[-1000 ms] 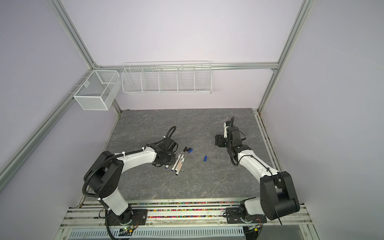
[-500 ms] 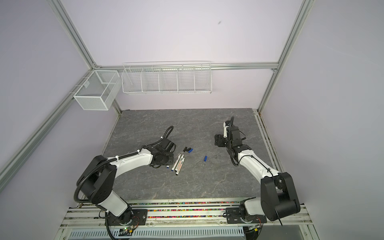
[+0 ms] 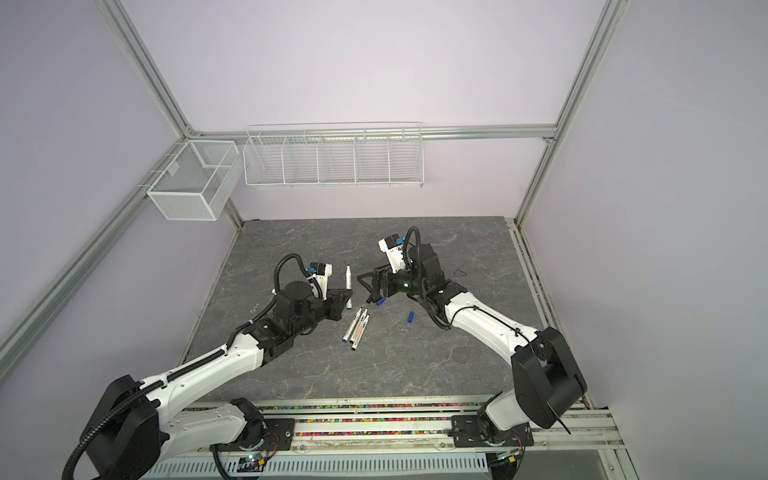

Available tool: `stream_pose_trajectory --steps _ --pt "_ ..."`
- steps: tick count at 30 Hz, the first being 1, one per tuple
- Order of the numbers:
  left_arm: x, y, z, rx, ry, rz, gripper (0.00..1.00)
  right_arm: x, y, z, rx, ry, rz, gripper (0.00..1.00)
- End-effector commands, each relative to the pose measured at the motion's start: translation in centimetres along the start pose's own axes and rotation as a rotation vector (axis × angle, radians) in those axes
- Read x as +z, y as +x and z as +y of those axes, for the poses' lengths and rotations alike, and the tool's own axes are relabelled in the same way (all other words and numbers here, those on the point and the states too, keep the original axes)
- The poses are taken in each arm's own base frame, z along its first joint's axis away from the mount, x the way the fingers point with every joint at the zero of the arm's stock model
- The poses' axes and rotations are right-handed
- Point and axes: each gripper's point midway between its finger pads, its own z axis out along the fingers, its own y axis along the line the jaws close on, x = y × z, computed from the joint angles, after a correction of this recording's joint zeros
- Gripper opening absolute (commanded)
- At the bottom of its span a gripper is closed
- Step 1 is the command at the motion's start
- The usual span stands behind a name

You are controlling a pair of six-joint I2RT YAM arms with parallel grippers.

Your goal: Insert the pens into the pen caps

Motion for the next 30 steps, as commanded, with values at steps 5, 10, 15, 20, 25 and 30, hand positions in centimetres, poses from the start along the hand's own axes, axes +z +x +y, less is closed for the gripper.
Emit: stream_pose_trajectory --steps 5,10,15,20,25,30 --pt "-0.9 -1.4 -2.8 0.077 0.079 -0.074 0.00 2.7 0.3 1.1 0.028 -0.070 0.049 0.79" --pt "-0.2 -0.2 -3.5 0.100 0.091 -0.039 0.00 3.4 0.2 0.7 0.037 -0.060 0.073 0.54" --pt "0.4 -0.2 -3.4 0.070 0.075 -0.046 0.00 3.4 1.0 0.8 0.056 -0.074 0.098 0.28" --pt "0.4 -1.1 -3.5 0.047 0.073 -0.093 0.00 3.2 1.5 1.3 0.076 -0.111 0.111 0.14" --pt "0.5 -1.3 -3.7 0.048 0.083 -0.101 0.44 2.8 1.1 1.4 0.088 -0.139 0.106 0.07" --pt "1.3 -0.9 -2.9 0.083 0.043 -0.082 0.55 2.2 0.6 1.8 0.088 -0.172 0.090 0.07"
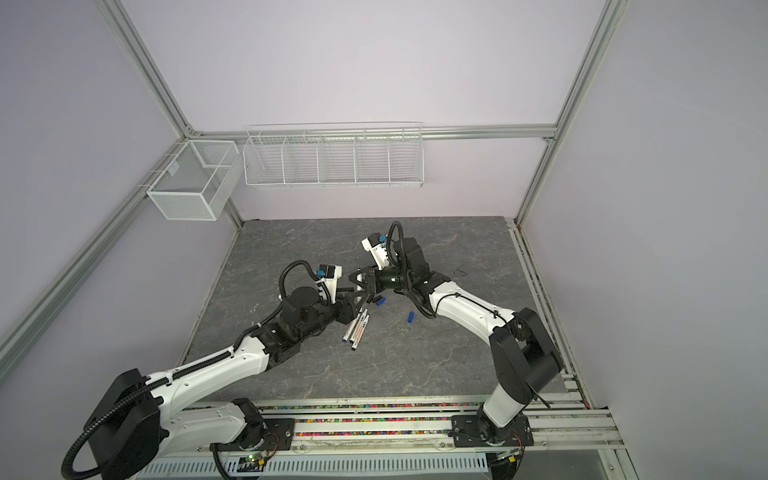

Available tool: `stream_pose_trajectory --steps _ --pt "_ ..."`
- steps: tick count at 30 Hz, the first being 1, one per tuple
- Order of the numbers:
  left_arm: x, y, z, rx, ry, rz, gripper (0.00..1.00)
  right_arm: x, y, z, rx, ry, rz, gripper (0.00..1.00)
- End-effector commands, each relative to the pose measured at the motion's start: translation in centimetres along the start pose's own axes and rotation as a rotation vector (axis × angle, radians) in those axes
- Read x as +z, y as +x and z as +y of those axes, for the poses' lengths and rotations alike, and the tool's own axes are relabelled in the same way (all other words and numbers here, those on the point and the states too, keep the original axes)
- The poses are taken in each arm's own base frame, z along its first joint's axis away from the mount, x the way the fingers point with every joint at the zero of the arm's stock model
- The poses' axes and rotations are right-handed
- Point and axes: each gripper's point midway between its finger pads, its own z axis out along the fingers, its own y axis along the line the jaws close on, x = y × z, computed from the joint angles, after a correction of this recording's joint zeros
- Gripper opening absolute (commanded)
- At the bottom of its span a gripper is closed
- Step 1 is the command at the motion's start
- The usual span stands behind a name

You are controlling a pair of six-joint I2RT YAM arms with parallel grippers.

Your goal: Insert the pens into the pen caps

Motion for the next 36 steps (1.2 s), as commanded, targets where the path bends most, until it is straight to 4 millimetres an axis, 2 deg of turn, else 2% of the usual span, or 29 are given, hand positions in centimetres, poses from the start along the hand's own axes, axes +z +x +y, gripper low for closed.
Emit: stream_pose_trajectory --steps 1,7,11,21,22,23,25,26,28,31,34,36 --pt "0.7 -1.0 0.2 0.019 -0.021 -0.034 0.54 -0.6 0.0 0.9 0.002 -0.052 -0.002 0.07" --pt "1.8 -1.9 -0.9 0.035 0.024 -0.048 0.46 -0.9 -0.1 1.0 -0.002 -0.057 -0.005 0.07" --pt "2.5 -1.7 -1.6 0.029 0.062 -0.030 0.38 -1.1 -0.1 0.8 0.003 -0.052 -0.010 0.07" --pt "3.0 -0.2 -2.1 -0.011 0.111 0.015 0.00 -2.5 -1.1 0.0 0.034 -0.048 -0.064 0.08" --pt "3.0 0.0 -2.0 -0.013 0.110 0.019 0.00 -2.7 -1.2 0.0 0.034 -0.047 -0.067 0.12" --pt "3.1 0.1 -1.8 -0.022 0.101 0.018 0.00 -2.9 -1.2 -0.2 0.037 -0.037 -0.072 0.21" --pt "3.1 0.0 -1.1 -0.043 0.061 0.008 0.00 -3.5 -1.4 -0.8 0.044 -0.002 -0.092 0.46" --pt "3.0 0.0 -0.4 -0.050 0.024 0.004 0.00 -4.3 -1.6 -1.7 0.057 0.046 -0.112 0.57" --pt "2.8 0.3 1.1 -0.054 -0.055 0.001 0.00 -5.8 -1.5 -3.5 0.077 0.160 -0.144 0.68" --pt "2.2 0.8 3.3 -0.040 -0.174 0.007 0.00 -8.7 -0.1 -7.0 0.077 0.418 -0.134 0.72" --pt "1.5 1.3 5.2 -0.031 -0.272 0.011 0.00 -11.4 3.8 -11.1 0.103 0.699 -0.006 0.72" --pt "1.3 1.5 5.7 -0.029 -0.303 0.015 0.00 -12.2 6.8 -12.8 0.137 0.789 0.100 0.71"
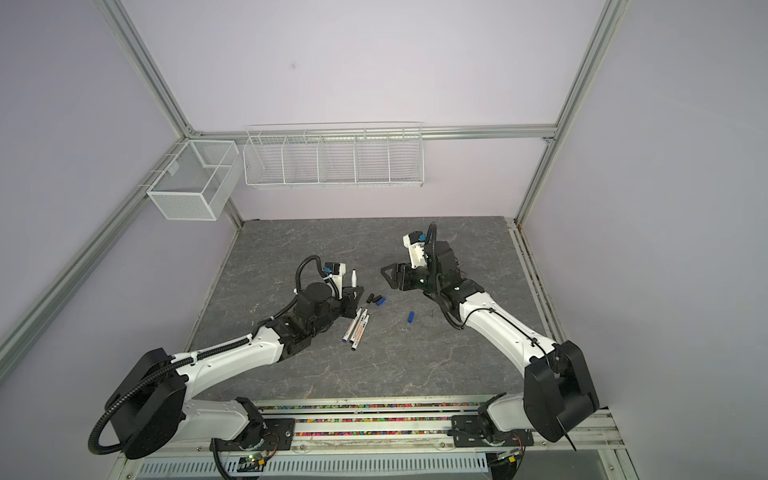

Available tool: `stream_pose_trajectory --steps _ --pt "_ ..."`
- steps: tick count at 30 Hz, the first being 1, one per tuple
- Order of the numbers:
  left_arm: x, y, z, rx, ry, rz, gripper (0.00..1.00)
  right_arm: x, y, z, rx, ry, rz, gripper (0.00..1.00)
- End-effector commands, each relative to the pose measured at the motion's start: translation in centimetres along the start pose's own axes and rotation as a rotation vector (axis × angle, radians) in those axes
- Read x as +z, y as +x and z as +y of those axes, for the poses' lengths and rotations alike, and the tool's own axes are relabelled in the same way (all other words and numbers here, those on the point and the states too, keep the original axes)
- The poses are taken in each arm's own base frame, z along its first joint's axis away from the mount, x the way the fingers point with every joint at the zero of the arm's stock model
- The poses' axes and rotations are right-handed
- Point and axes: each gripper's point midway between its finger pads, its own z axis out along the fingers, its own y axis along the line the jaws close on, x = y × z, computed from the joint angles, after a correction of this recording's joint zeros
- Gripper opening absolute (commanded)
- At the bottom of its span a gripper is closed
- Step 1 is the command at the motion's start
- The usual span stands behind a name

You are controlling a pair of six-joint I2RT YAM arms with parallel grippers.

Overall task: Insert the pens into the pen caps
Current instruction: 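Lower the right gripper onto the loose blue cap and grasp it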

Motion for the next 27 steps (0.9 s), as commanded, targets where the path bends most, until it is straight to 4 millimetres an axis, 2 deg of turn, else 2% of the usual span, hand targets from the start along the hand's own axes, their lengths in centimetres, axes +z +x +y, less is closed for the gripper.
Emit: stream_pose_trajectory --steps 1,4,8,12,19,22,27 --pt "-0.6 0.5 2.8 -0.004 -0.132 -0.002 0.00 -0.4 7.3 -7.2 -0.017 0.342 0.262 0.71" --pt "-0.6 0.4 2.6 -0.010 -0.124 -0.007 0.00 -0.2 10.5 -9.1 -0.014 0.431 0.387 0.71" --pt "-0.5 0.0 2.3 -0.009 -0.111 -0.018 0.00 0.6 12.8 -10.6 0.017 0.487 0.472 0.70" --pt "-0.6 0.0 2.3 -0.008 -0.110 -0.018 0.00 2.0 13.5 -11.0 0.011 0.494 0.516 0.66" --pt "-0.9 0.5 2.5 -0.018 -0.110 -0.013 0.00 4.2 14.3 -11.1 -0.001 0.473 0.581 0.48" --pt "-1.0 0.6 2.6 -0.027 -0.115 -0.018 0.00 4.6 14.8 -11.4 -0.001 0.482 0.616 0.41" --pt "-1.1 0.7 2.8 -0.037 -0.119 -0.018 0.00 4.5 15.9 -11.9 -0.006 0.517 0.676 0.36"
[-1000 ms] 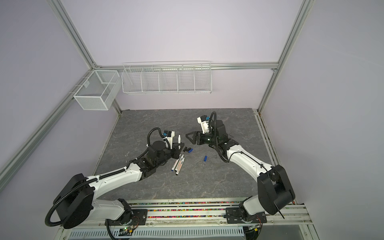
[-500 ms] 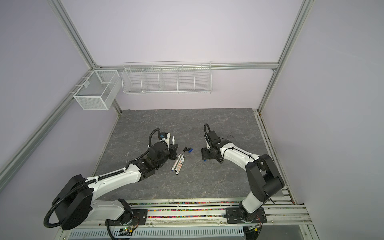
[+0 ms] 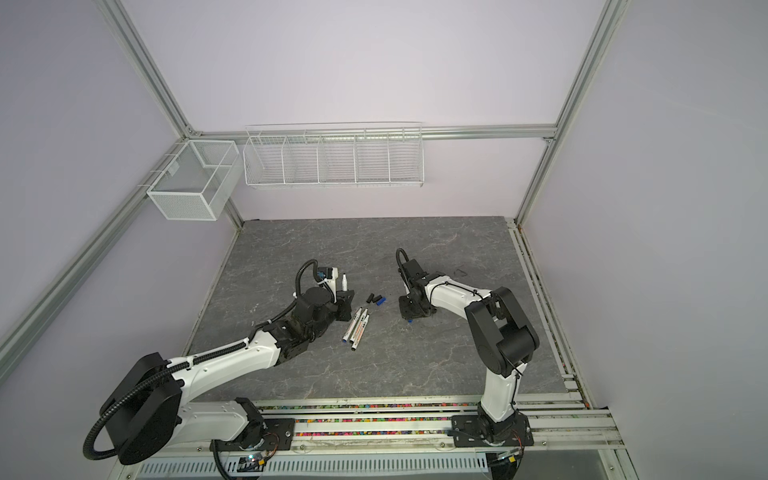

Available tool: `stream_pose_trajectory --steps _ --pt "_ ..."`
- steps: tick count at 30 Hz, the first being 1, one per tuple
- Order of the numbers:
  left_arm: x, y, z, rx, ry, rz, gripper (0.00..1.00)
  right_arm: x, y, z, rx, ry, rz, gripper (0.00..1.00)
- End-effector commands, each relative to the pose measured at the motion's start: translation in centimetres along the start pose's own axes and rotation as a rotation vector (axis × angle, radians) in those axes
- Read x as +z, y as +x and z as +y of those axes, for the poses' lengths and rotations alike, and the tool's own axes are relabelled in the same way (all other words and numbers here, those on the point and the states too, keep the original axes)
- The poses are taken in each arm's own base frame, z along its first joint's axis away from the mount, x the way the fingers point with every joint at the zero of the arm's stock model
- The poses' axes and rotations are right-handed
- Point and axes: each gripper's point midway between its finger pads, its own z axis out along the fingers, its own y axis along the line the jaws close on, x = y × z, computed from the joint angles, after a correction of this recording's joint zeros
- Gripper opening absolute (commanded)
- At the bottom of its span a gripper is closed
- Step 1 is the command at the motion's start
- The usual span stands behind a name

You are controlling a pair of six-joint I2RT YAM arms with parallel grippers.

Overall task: Insert the pens into the pen caps
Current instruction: 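Lower the right gripper onto the loose blue cap and grasp it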

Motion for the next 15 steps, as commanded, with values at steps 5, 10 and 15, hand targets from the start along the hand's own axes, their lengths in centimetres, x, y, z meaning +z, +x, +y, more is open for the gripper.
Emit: stream_pose_trajectory --steps 5,10,15 --pt "-0.4 -0.2 0.4 -0.036 -0.008 -0.020 0.00 0.9 1.3 0.1 -0.032 0.028 0.095 0.24" --pt "-0.3 0.4 -0.2 -0.014 0.034 0.005 0.00 -0.4 -0.5 1.3 -0.015 -0.061 0.010 0.11" --pt "-0.6 1.3 -3.3 0.047 0.210 0.060 0.00 -7.5 -5.1 4.3 -0.010 -0.264 -0.254 0.10"
